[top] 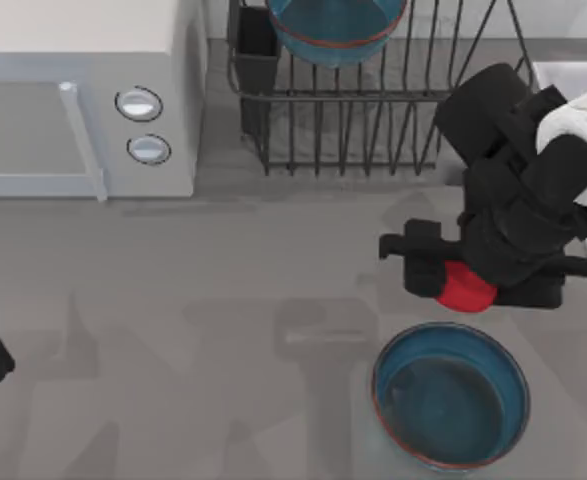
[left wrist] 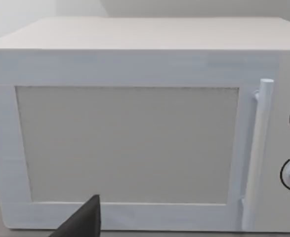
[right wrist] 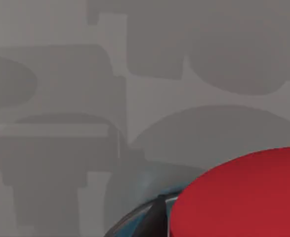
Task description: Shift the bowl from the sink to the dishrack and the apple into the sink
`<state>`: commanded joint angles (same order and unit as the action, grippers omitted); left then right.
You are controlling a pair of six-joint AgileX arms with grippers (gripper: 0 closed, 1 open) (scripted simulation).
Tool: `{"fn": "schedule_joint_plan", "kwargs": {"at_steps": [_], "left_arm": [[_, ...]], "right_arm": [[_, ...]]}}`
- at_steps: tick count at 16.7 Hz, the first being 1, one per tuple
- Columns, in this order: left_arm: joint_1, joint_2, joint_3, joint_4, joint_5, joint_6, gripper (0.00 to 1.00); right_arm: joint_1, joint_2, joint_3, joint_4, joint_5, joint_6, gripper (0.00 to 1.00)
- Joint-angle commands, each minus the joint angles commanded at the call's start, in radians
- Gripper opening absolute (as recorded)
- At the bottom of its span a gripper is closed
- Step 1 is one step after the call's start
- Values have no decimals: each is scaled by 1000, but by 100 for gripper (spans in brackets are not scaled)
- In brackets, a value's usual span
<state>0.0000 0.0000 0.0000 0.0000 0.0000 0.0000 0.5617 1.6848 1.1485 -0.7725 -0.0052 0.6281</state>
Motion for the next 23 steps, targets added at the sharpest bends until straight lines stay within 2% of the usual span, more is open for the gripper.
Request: {"fn": "schedule_joint_plan", "kwargs": {"at_steps": [5, 11, 16, 20, 23], "left_arm": [[0, 0, 0, 0, 0, 0, 100], [0, 0, 0, 0, 0, 0, 100], [0, 0, 0, 0, 0, 0, 100], [0, 0, 0, 0, 0, 0, 100], [0, 0, 0, 0, 0, 0, 100]], "right_arm": [[-276, -7, -197, 422, -89, -166, 0], [-647, -9, -449, 962, -263, -356, 0], [-909, -76, -553, 1393, -400, -496, 0], [-1047, -158, -560, 1618, -474, -582, 0], [-1088, -192, -553, 1679, -496, -610, 0]]}}
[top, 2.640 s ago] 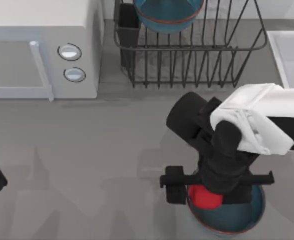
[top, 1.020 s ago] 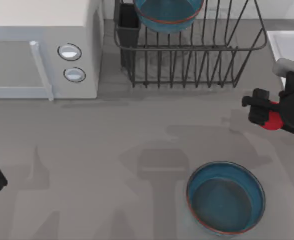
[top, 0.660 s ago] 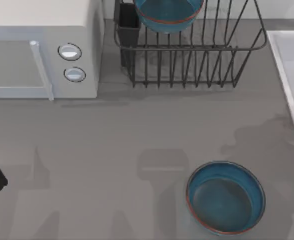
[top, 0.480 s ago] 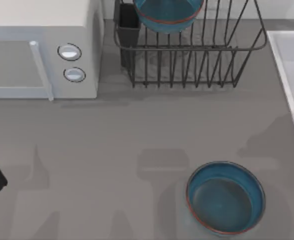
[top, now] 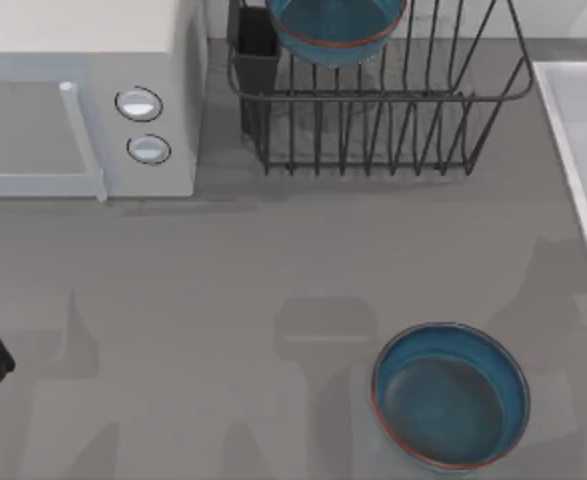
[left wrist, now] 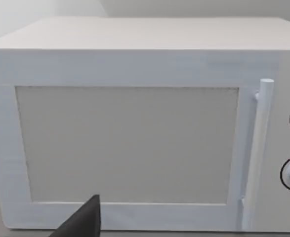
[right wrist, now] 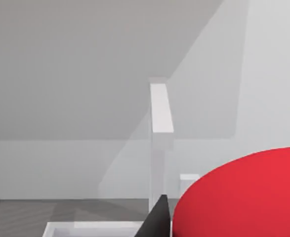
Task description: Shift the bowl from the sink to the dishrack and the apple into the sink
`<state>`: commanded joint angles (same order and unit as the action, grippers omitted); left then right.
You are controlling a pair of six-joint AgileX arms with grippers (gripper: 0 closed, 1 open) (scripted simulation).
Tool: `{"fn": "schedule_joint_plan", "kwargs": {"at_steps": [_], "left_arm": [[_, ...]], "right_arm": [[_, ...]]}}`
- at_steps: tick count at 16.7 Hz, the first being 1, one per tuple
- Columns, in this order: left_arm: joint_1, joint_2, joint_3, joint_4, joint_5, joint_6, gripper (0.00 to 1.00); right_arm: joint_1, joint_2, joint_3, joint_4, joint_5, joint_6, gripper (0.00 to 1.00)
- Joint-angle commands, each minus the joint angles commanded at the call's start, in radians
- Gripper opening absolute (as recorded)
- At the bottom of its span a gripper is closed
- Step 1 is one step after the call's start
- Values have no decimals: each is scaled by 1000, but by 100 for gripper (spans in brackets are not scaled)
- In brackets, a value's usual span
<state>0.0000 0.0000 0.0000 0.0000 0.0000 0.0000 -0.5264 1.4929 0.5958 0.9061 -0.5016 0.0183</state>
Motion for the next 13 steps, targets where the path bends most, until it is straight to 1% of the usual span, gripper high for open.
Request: {"fn": "schedule_joint_plan", "kwargs": {"at_steps": [6, 8, 10, 13], "left_arm": [[0, 0, 0, 0, 0, 0, 100], [0, 0, 0, 0, 0, 0, 100], [0, 0, 0, 0, 0, 0, 100], [0, 0, 0, 0, 0, 0, 100]], "right_arm": [[4, 6, -1, 0, 2, 2, 0], [0, 40, -2, 35, 3, 1, 0], [-3, 115, -8, 113, 2, -1, 0], [-6, 283, -28, 304, -2, -2, 0]]}}
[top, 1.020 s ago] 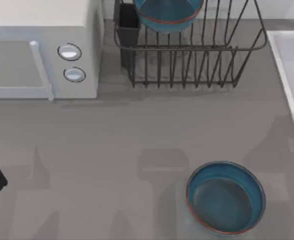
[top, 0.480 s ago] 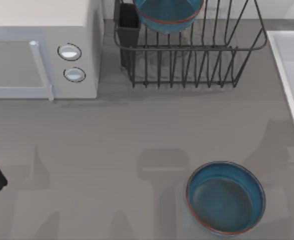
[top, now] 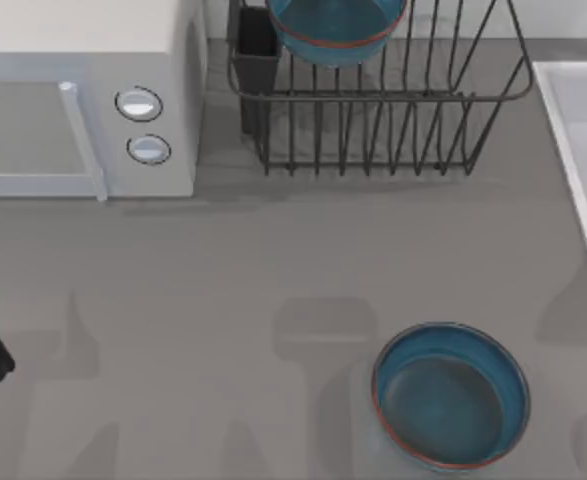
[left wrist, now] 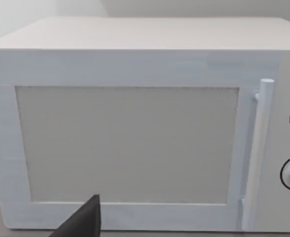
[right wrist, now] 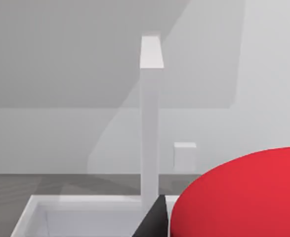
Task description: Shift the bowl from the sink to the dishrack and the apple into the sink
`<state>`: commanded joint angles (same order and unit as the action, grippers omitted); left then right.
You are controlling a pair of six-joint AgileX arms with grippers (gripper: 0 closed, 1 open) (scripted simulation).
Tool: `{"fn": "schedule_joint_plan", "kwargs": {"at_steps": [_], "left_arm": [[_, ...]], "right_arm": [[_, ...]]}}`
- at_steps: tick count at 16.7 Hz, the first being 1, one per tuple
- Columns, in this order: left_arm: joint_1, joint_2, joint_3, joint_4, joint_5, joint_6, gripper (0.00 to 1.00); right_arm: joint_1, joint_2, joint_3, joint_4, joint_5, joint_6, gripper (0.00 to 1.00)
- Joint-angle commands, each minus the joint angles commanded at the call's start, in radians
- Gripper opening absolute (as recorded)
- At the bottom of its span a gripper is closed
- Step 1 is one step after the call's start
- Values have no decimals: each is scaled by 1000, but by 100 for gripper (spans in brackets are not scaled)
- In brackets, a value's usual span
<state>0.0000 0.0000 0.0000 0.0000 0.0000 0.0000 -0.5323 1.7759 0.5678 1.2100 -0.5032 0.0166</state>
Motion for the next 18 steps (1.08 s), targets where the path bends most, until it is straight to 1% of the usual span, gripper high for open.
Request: {"fn": "schedule_joint_plan", "kwargs": {"at_steps": [4, 7, 10, 14, 18], "left_arm": [[0, 0, 0, 0, 0, 0, 100], [0, 0, 0, 0, 0, 0, 100], [0, 0, 0, 0, 0, 0, 100], [0, 0, 0, 0, 0, 0, 100], [0, 0, 0, 0, 0, 0, 100]], "right_arm": [[0, 241, -43, 293, 2, 1, 0], [2, 377, -68, 454, 7, 0, 0], [4, 439, -78, 522, 11, -2, 0], [4, 441, -78, 524, 11, -2, 0], [4, 441, -78, 524, 11, -2, 30]]}}
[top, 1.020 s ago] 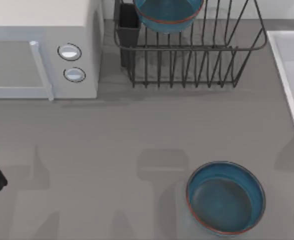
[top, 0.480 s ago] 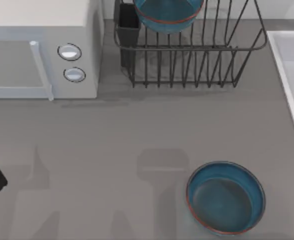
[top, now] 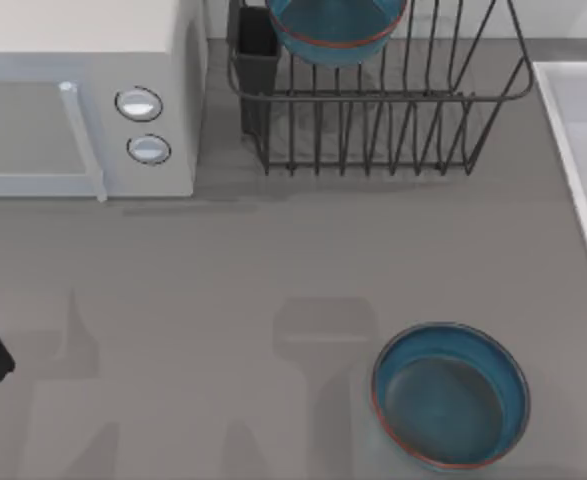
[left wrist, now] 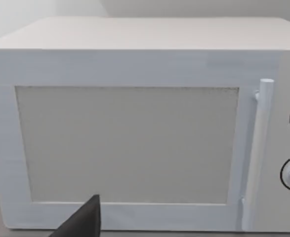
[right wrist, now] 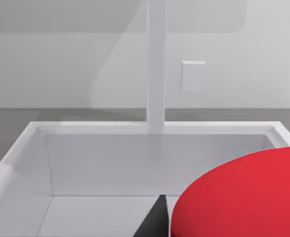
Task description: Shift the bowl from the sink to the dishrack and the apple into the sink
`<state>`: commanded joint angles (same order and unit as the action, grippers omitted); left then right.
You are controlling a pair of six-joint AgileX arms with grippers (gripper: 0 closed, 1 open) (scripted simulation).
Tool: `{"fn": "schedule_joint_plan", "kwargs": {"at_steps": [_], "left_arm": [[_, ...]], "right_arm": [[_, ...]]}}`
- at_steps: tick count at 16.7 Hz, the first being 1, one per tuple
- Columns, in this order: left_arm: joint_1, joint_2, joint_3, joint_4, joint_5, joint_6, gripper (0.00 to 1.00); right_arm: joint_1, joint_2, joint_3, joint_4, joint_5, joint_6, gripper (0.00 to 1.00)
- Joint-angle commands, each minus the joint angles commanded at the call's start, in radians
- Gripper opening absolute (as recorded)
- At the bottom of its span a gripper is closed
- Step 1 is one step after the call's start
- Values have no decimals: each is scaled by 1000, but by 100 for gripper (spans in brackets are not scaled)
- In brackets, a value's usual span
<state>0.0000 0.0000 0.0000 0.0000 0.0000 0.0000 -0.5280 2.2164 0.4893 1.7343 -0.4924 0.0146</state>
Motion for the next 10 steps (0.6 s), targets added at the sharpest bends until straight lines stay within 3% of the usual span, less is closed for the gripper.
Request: {"fn": "schedule_joint_plan", "kwargs": {"at_steps": [9, 10], "left_arm": [[0, 0, 0, 0, 0, 0, 100], [0, 0, 0, 0, 0, 0, 100]], "right_arm": [[0, 0, 0, 0, 0, 0, 98], [0, 0, 0, 0, 0, 0, 100]]}}
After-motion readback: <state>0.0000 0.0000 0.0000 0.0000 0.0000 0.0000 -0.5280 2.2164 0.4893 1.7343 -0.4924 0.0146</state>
